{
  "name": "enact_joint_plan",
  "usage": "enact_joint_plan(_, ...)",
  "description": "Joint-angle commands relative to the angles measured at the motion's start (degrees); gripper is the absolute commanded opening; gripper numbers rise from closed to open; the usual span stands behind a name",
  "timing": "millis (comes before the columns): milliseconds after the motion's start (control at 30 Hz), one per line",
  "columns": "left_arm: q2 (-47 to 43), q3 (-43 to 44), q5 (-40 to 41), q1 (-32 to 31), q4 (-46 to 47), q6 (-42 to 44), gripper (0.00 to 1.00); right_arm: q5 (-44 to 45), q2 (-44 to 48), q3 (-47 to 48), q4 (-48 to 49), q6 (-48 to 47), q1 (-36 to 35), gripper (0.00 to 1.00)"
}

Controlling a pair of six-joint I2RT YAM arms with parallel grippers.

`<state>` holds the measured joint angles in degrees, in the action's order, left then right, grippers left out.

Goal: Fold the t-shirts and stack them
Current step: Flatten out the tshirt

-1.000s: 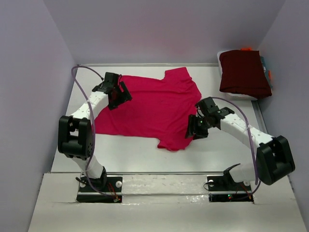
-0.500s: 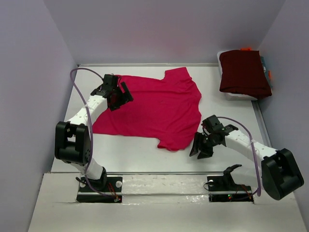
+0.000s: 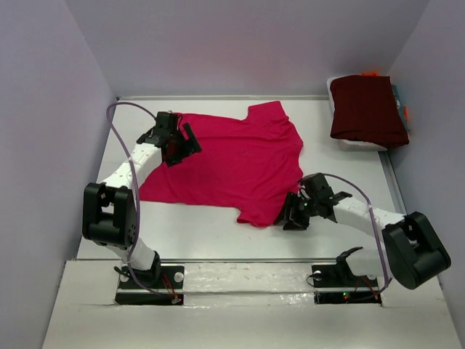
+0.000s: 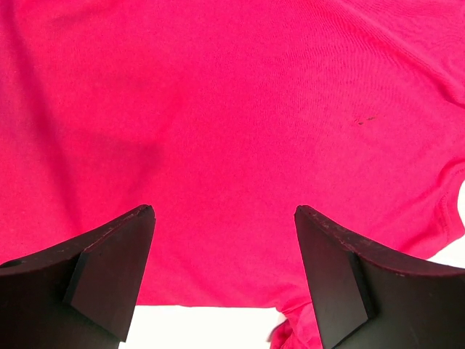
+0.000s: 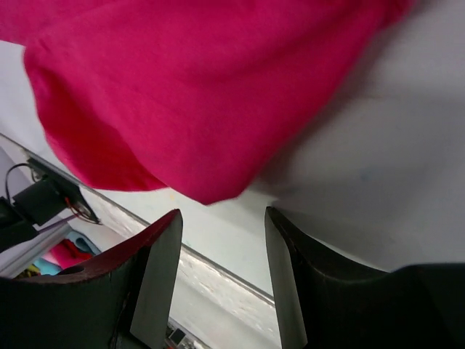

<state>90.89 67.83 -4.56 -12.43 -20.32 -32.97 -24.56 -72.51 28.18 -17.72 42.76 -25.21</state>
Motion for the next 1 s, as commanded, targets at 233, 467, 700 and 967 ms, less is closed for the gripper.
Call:
enact_joint_plan(233,0.3,0.0,-0.8,-0.4,1.1,1.5,0.91,-1.1,-7.6,-2.6,16.5,2.5,-0.4,0.55)
enact_joint_plan(467,0.5,0.0,-0.7,-0.4,1.1,1.6,0.91,-0.1,-3.9,0.2,11.8,1.3,-0.4,0.31)
enact_joint_plan(700,0.7,-0.4,-0.9,-0.4,1.2,1.7,0.91,0.2,-3.6,7.3,6.6,-1.1,-0.4,0.07)
enact_joint_plan(967,0.8,-0.5,-0.9,-0.4,1.4,1.9,0.91,0.0,-7.6,18.4,1.6,-5.1,-0.4,0.08)
